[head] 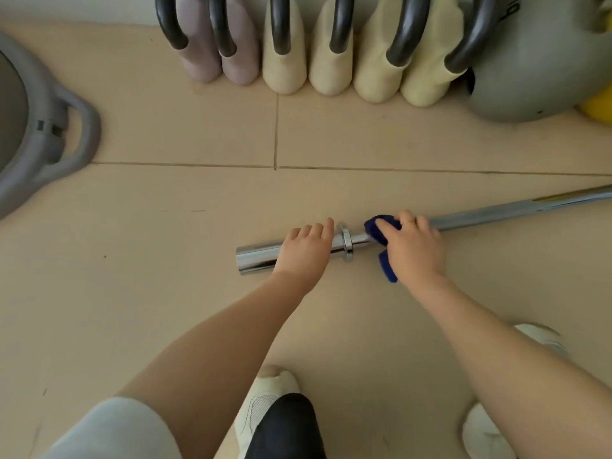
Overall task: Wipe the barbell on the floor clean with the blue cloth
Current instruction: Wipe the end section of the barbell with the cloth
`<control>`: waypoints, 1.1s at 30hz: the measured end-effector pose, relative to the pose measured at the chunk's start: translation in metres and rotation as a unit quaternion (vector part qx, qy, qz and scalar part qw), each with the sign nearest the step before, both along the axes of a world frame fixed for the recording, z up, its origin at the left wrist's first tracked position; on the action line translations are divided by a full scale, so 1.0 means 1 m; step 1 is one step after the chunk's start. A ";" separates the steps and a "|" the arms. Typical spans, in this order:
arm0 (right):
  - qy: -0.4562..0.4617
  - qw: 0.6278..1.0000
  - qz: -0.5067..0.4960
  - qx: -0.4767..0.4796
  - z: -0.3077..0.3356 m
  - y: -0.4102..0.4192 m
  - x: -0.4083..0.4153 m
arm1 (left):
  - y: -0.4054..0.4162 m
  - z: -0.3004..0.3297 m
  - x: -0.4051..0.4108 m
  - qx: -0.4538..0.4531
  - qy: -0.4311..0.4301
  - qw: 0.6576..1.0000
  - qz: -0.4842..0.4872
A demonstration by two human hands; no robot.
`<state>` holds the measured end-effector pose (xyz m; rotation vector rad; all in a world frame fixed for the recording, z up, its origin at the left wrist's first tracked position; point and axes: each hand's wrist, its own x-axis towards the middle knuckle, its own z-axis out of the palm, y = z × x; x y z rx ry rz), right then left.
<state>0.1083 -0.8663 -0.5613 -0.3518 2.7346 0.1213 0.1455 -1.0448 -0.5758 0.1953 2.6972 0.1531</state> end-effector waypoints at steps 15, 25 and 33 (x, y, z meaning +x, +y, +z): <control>-0.013 0.999 -0.041 -0.009 0.000 0.015 -0.013 | 0.007 0.004 -0.003 0.002 0.000 1.000 -0.001; -0.039 0.989 0.117 -0.076 0.001 -0.016 0.008 | 0.011 0.014 -0.012 -0.037 -0.026 0.998 -0.048; -0.015 0.996 -0.084 0.011 0.007 0.038 -0.029 | 0.026 0.024 -0.026 0.042 -0.091 0.995 0.000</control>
